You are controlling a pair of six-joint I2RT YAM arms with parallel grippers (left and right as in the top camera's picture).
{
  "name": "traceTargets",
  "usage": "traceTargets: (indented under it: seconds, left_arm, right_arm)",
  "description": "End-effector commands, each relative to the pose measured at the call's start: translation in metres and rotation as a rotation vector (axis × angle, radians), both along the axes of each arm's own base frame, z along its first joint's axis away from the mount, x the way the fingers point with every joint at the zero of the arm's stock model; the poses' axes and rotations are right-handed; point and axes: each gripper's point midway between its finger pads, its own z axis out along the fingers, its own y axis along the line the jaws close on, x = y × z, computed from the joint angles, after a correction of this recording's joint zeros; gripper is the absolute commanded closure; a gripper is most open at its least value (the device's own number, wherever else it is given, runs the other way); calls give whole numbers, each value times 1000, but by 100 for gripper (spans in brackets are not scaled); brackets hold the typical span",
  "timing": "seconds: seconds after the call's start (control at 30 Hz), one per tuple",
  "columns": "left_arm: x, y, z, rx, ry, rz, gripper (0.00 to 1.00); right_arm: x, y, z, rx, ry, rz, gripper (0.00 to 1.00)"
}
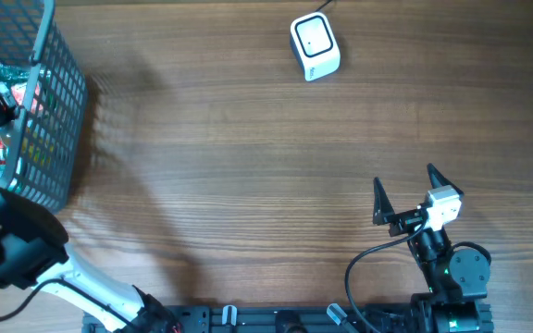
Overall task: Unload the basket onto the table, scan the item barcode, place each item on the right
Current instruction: 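Reach the left gripper into the grey basket and grasp the Vim bottle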
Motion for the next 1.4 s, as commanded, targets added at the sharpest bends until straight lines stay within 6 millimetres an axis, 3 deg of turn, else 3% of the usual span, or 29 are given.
traceTargets:
  seconds: [0.0,0.3,0.43,0.9,0.93,1.07,1.23,1.37]
  left_arm:
    - [3,-2,-22,-56,20,-24,3]
    - [5,-5,-49,-116,62,-27,31]
    - [5,-5,-51,-118,65,-26,44]
    - [1,-13,-65,-163,81,-24,59]
    - [1,-14,-65,-167,79,-25,67]
    - [2,-15,-64,-171,75,-26,79]
    - [3,-14,-51,-150,50,-27,80]
    - [9,-9,-6,-80,-48,-2,79]
  right_arm:
    - [-1,2,1,-11,-10,12,0]
    - [-1,2,1,-11,-10,12,0]
    - [-1,2,1,-11,-10,12,0]
    - [-1,2,1,-11,-10,12,0]
    - [-1,2,1,-11,-10,12,0]
    - [-1,2,1,-11,-10,12,0]
    - [-1,2,1,-11,-10,12,0]
    - [-1,2,1,-11,-10,12,0]
